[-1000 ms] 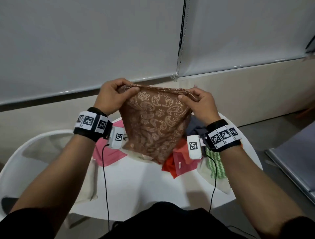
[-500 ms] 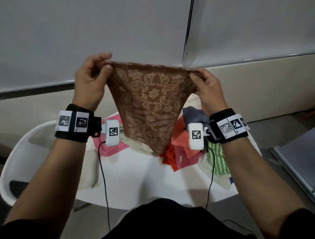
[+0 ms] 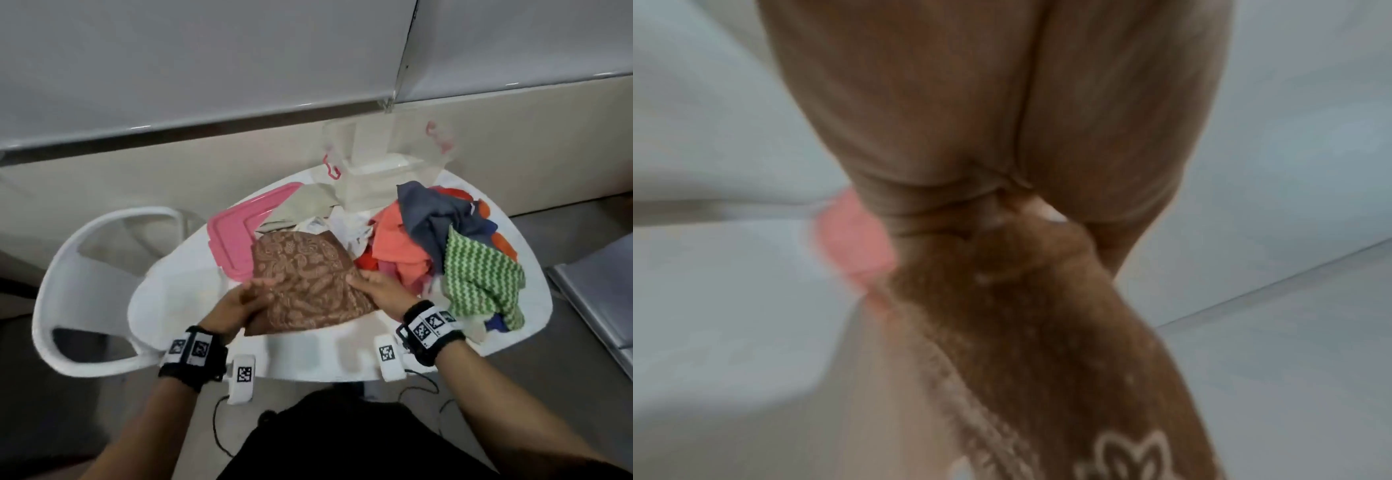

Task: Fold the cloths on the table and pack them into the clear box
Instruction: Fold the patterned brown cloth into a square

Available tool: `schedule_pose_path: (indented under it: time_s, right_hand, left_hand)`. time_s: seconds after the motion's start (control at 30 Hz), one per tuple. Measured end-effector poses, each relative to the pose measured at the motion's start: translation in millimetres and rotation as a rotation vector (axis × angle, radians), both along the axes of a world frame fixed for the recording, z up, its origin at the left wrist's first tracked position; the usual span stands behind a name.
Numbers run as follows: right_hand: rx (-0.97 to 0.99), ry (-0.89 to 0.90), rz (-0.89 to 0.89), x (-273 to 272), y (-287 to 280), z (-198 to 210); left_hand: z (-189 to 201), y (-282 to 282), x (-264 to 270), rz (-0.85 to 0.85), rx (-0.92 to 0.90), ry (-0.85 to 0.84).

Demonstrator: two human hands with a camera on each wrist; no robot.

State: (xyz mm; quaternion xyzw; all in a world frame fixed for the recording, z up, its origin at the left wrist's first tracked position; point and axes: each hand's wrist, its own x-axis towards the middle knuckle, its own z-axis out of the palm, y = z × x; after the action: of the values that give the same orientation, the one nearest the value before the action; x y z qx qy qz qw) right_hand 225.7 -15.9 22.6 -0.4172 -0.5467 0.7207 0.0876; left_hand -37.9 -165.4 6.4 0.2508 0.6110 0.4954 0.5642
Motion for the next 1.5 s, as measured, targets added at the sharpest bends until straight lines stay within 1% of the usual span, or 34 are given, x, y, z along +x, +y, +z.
schedule_pose_path:
  time_s: [0.07, 0.13, 0.2, 0.27, 0.37, 0.47, 0.5, 0.57, 0.6, 0.67, 0.7, 0.77, 0.83, 0.9, 0.97, 1.07, 1.13, 1.23, 1.3, 1.33, 1.4, 1.47, 1.5]
  right_hand:
    - [-0.021, -0.229, 0.136, 8.8, -25.9, -50.2]
    - [0.01, -0.422, 0.283, 19.7, -49.3, -92.4]
    - [0.039, -0.55, 0.408, 29.8, -65.6, -116.8]
    - [0.049, -0.613, 0.446, 38.5, -74.5, -131.3]
    - [-0.025, -0.562, 0.332, 41.2, -76.6, -140.0]
    - [-0.083, -0.441, 0.192, 29.4, -71.2, -123.3]
    - [-0.074, -0.402, 0.149, 23.4, -69.8, -117.9]
    - [0.029, -0.398, 0.138, 10.9, -66.0, -112.3]
    - [0.11, -0.431, 0.182, 4.0, -65.0, -110.0]
    - [0.349, -0.517, 0.315, -10.5, -66.4, -108.1]
    - [0.47, -0.526, 0.381, -18.3, -67.9, -109.1]
    - [0.641, -0.489, 0.49, -34.0, -69.5, -108.2]
    - [0.715, -0.513, 0.623, -46.2, -69.0, -110.0]
    - [0.746, -0.633, 0.752, -52.2, -64.9, -112.4]
    - [0.771, -0.763, 0.797, -50.6, -59.4, -113.0]
    - [0.67, -0.96, 0.69, -35.7, -48.6, -115.2]
    - [0.611, -0.995, 0.616, -20.5, -42.7, -118.2]
    - [0.648, -0.854, 0.516, -0.8, -40.5, -117.6]
    - [0.676, -0.773, 0.368, 8.0, -39.8, -116.3]
    - [0.661, -0.751, 0.285, 11.6, -38.5, -115.6]
    - [0.561, -0.702, 0.119, 18.4, -35.3, -112.6]
    - [0.488, -0.649, 0.0, 24.7, -31.4, -111.8]
    - [0.486, -0.637, -0.041, 26.7, -28.8, -112.5]
  left_hand:
    - [-46.0, -32.6, 6.6, -0.125, -0.186, 0.058]
    - [-73.6, -61.5, 15.0, -0.202, -0.352, 0.099]
    - [-89.9, -80.1, 21.3, -0.242, -0.4, 0.121]
    - [-96.3, -88.0, 20.5, -0.244, -0.397, 0.128]
    - [-90.3, -84.0, 11.5, -0.225, -0.383, 0.131]
    - [-84.1, -73.6, 4.0, -0.244, -0.381, 0.137]
    - [-86.0, -69.1, 1.5, -0.261, -0.366, 0.175]
    - [-93.6, -58.3, -1.9, -0.334, -0.325, 0.332]
    - [-96.7, -52.9, -2.1, -0.374, -0.314, 0.44]
    - [-99.5, -41.7, 2.5, -0.395, -0.313, 0.643]
    - [-100.4, -36.7, 5.5, -0.392, -0.301, 0.697]
    - [-102.3, -29.3, 11.8, -0.433, -0.251, 0.741]
    - [-108.0, -28.0, 15.2, -0.519, -0.263, 0.771]
    - [-115.0, -29.9, 15.8, -0.557, -0.337, 0.78]
    - [-117.6, -33.3, 17.4, -0.541, -0.378, 0.769]
    - [-116.5, -36.4, 19.9, -0.505, -0.384, 0.747]
    - [-117.3, -35.9, 22.5, -0.517, -0.378, 0.751]
    - [-112.9, -31.9, 25.7, -0.522, -0.35, 0.733]
    - [-106.3, -26.9, 23.9, -0.454, -0.306, 0.726]
    - [-103.9, -24.4, 20.9, -0.392, -0.27, 0.721]
    - [-99.5, -19.2, 12.7, -0.272, -0.205, 0.696]
    - [-95.4, -10.4, 4.4, -0.212, -0.174, 0.676]
    - [-93.9, -4.6, 1.4, -0.198, -0.158, 0.685]
